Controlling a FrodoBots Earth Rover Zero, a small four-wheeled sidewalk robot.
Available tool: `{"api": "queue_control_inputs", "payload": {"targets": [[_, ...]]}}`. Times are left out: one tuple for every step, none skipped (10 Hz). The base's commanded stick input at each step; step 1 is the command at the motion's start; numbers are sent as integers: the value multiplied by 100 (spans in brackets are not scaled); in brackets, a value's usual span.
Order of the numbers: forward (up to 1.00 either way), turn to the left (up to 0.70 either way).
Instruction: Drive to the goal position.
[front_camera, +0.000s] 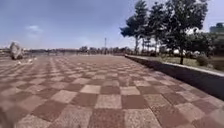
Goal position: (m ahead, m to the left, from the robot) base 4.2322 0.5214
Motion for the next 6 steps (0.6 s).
{"api": "queue_control_inputs", "payload": {"targets": [[70, 0], [70, 0], [70, 0], [70, 0], [70, 0], [70, 0]]}}
